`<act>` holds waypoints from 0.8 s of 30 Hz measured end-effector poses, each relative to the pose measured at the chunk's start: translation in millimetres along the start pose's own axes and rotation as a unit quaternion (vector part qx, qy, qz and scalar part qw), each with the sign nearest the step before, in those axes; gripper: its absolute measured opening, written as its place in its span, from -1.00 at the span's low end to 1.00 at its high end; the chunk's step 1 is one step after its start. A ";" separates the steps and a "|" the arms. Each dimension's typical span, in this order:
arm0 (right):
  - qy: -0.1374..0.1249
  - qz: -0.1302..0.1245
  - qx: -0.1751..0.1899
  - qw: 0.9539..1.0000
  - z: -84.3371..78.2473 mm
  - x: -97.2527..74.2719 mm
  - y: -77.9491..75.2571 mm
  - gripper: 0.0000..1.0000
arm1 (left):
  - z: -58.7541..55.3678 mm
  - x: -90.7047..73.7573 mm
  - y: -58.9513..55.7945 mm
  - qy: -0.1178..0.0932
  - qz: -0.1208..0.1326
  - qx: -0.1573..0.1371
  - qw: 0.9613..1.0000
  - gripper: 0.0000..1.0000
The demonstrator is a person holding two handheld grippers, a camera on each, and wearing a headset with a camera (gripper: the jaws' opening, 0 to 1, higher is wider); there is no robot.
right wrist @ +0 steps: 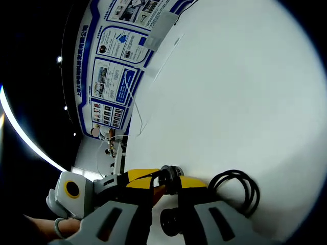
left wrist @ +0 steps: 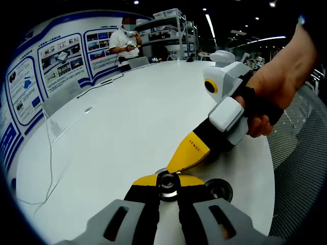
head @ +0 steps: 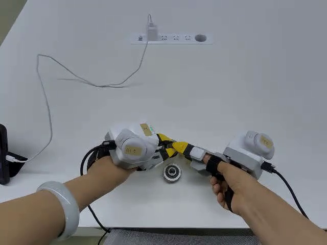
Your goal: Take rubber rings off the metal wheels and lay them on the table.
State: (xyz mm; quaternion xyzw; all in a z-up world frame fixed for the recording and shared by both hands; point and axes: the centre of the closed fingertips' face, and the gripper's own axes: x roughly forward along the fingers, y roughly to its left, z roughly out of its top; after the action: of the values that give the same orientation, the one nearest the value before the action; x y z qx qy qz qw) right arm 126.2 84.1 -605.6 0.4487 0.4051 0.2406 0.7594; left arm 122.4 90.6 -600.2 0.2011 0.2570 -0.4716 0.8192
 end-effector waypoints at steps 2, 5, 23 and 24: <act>0.000 -0.001 -0.008 1.000 0.5 -0.4 0.3 -0.60 | 0.2 0.0 -0.1 0.000 0.000 0.000 1.000 -0.75; 0.001 -0.003 -0.017 1.000 0.7 0.3 -1.2 -0.62 | 0.0 0.3 0.0 0.000 0.000 0.000 1.000 -0.75; 0.015 -0.016 -0.055 0.998 0.4 6.1 -7.4 -0.73 | -1.5 0.9 1.2 -0.003 0.000 -0.001 1.000 -0.75; 0.014 -0.017 -0.054 0.998 0.5 6.8 -8.0 -0.72 | -1.7 1.0 1.3 -0.003 0.000 -0.001 1.000 -0.75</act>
State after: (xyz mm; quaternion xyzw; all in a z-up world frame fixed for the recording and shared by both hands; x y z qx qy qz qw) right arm 130.4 85.0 -615.2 0.3967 0.4098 0.2557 0.7806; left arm 123.6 91.6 -602.0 0.1989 0.2554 -0.4715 0.8203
